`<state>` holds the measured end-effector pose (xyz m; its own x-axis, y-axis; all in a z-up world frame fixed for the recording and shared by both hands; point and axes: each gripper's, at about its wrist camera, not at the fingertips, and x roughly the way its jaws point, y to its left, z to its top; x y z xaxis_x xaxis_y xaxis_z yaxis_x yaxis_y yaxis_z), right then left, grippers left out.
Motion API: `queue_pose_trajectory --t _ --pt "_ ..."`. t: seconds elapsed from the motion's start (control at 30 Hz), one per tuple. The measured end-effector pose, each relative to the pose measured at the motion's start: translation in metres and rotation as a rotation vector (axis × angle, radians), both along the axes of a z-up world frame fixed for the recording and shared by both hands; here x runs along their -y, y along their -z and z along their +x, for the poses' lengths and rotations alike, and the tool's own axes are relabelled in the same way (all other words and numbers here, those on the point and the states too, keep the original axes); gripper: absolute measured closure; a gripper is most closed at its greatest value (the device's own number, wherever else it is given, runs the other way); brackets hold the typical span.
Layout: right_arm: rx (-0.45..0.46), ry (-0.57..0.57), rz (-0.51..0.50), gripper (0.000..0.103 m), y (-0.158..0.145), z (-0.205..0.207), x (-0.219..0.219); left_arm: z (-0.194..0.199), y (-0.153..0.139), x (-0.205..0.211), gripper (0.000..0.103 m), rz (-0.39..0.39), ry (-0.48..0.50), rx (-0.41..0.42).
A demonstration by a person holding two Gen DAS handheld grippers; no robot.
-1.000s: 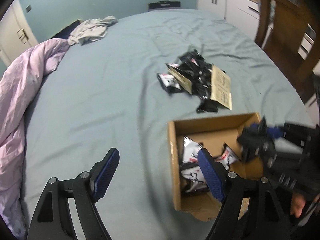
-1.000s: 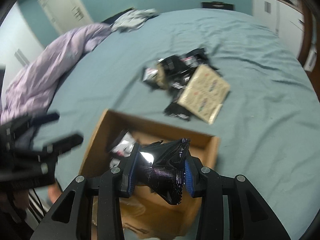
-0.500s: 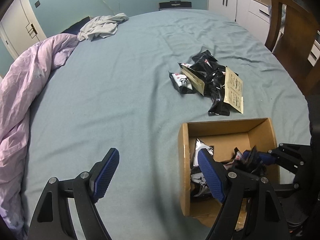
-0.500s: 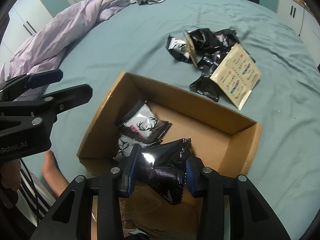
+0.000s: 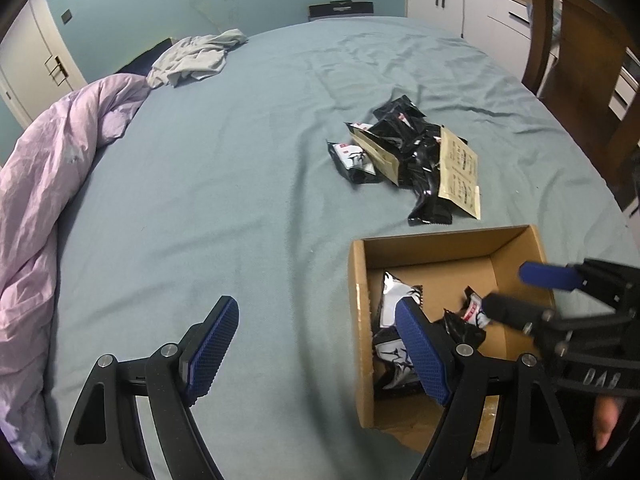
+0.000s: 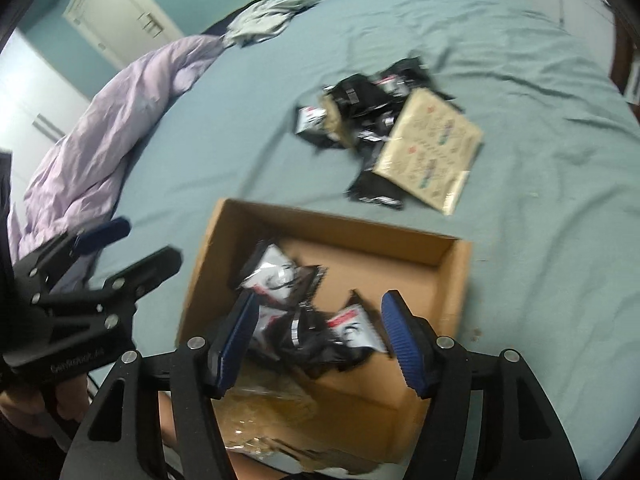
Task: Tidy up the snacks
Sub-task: 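Lower the black packet into the box with the right tool and open it, then withdraw the open right tool from the box toward the pile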
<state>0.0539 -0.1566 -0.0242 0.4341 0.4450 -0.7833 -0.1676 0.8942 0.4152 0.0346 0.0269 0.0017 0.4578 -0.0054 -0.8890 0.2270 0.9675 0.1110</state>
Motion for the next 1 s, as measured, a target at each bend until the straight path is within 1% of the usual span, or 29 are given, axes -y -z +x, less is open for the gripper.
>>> queue_pose_trajectory --t 0.1,0.2,0.27,0.43,0.53,0.63,0.7,0.9,1.0 --pt "0.028 0.061 -0.034 0.040 -0.011 -0.011 0.013 -0.003 0.001 0.004 0.021 -0.002 0.018 -0.008" --pt "0.079 0.102 -0.067 0.039 -0.027 -0.024 0.027 -0.007 0.002 0.008 0.021 -0.002 0.037 -0.010" --pt "0.084 0.109 -0.069 0.033 -0.033 -0.030 0.034 -0.009 0.002 0.010 0.021 -0.001 0.050 -0.010" --pt "0.047 0.137 -0.049 0.032 -0.036 -0.029 0.055 -0.012 0.001 0.014 0.021 0.000 0.068 -0.007" --pt "0.030 0.179 -0.041 0.032 -0.035 -0.022 0.065 -0.012 0.000 0.015 0.021 -0.010 0.070 -0.010" --pt "-0.026 0.215 0.019 0.032 -0.025 -0.013 0.072 -0.012 0.000 0.016 0.021 -0.019 0.071 -0.012" --pt "-0.059 0.224 0.035 0.032 -0.019 -0.006 0.073 -0.012 -0.001 0.016 0.021 -0.027 0.074 -0.016" --pt "-0.080 0.239 0.041 0.032 -0.010 0.021 0.077 -0.009 0.002 0.022 0.021 -0.038 0.086 -0.031" --pt "-0.091 0.294 0.041 0.032 0.000 0.038 0.083 -0.008 0.004 0.024 0.021 -0.045 0.092 -0.043"
